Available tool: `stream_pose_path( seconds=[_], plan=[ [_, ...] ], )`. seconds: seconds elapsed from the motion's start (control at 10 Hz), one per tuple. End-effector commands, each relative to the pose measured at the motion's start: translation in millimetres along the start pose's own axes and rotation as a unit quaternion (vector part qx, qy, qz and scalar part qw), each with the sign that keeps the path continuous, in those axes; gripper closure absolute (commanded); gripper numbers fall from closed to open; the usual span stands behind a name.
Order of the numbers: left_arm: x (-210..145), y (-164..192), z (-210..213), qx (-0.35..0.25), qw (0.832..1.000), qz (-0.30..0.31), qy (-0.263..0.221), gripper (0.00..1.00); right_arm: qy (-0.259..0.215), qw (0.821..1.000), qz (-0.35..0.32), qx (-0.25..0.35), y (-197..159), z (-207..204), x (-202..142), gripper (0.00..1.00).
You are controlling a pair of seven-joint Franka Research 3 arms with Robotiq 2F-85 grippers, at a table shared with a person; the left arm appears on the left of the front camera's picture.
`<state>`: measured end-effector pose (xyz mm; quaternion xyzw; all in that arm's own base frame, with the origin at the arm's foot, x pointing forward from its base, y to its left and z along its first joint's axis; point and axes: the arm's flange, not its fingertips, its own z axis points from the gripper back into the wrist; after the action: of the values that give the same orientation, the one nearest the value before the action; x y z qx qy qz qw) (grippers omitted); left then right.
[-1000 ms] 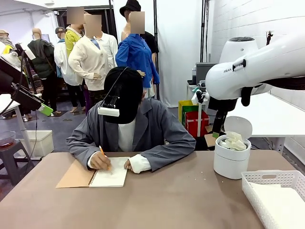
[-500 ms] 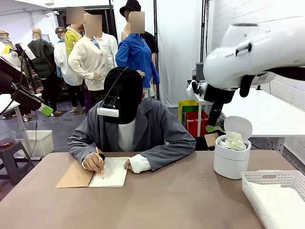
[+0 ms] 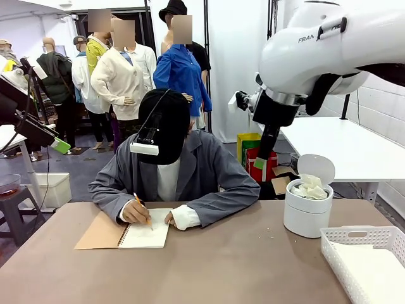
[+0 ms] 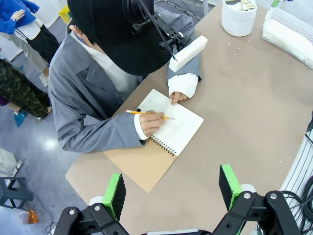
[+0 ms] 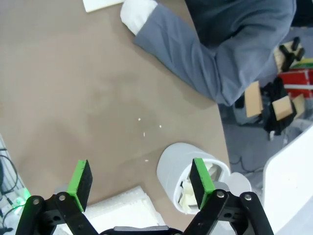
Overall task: Sort the paper based on its condition.
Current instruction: If a person hands you a paper, place it in the Organizing basket , and if it's crumpled, put it in the Trash can.
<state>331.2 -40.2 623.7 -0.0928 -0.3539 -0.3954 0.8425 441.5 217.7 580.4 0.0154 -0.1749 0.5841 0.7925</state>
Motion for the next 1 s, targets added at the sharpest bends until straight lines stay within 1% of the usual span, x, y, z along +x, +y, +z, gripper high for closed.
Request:
stream_pose_path(
  seconds=[0.0,0.1,0.3,0.5,0.9],
  plan=[
    [0,2,0,0.001,1.000,0.001,-0.003,0.00,-0.048,0.998,0.010,0.025,5,8,18,0.00],
    [0,2,0,0.001,1.000,0.001,-0.003,0.00,-0.067,0.997,0.009,0.028,8,12,30,0.00],
    [0,2,0,0.001,1.000,0.001,-0.003,0.00,-0.101,0.994,-0.033,0.015,10,19,48,0.00],
    [0,2,0,0.001,1.000,0.001,-0.003,0.00,-0.143,0.988,-0.040,0.047,16,31,63,0.00],
    [0,2,0,0.001,1.000,0.001,-0.003,0.00,-0.191,0.978,-0.029,0.079,36,38,83,0.00]
  ],
)
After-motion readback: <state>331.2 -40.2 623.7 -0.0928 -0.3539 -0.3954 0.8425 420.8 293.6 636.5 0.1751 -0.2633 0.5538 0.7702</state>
